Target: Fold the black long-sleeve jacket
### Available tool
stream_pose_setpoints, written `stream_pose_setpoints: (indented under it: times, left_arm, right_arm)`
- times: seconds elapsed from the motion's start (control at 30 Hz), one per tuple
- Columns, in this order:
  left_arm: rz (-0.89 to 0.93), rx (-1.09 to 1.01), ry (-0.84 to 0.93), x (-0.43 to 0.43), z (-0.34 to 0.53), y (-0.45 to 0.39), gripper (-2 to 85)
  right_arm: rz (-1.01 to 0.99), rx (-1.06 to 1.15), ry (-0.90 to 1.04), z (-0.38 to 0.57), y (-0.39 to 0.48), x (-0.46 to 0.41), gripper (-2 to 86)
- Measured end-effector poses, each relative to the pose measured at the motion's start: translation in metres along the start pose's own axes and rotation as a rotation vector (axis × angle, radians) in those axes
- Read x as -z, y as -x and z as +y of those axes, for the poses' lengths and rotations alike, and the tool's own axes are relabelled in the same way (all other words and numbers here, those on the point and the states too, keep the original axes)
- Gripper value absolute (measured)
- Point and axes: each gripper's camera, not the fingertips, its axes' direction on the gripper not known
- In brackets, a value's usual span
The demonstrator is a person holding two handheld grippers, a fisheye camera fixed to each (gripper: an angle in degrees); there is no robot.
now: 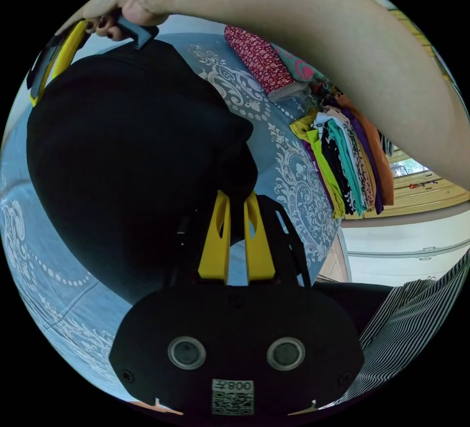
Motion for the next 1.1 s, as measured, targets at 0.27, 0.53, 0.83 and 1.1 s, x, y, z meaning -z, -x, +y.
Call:
stream_pose_setpoints:
  times: [0.27, 0.53, 0.83, 1.1]
  left_arm:
    - [0.027, -0.006, -0.077, 0.014, 0.01, 0.01, 3.5]
    - [0.129, 0.033, -0.282, 0.065, 0.042, 0.026, 2.2]
    - [0.07, 0.261, -0.234, 0.053, 0.044, 0.086, 0.2]
    - [0.018, 0.239, -0.256, 0.059, 0.036, 0.083, 0.1]
  right_arm:
    - [-0.178, -0.188, -0.179, 0.04, -0.05, 0.031, 0.9]
    - [-0.31, -0.256, -0.234, 0.067, -0.063, 0.026, 0.5]
    - [-0.376, -0.238, -0.254, 0.096, -0.045, 0.03, 1.2]
    - [-0.127, -0.154, -0.326, 0.193, 0.052, 0.093, 0.4]
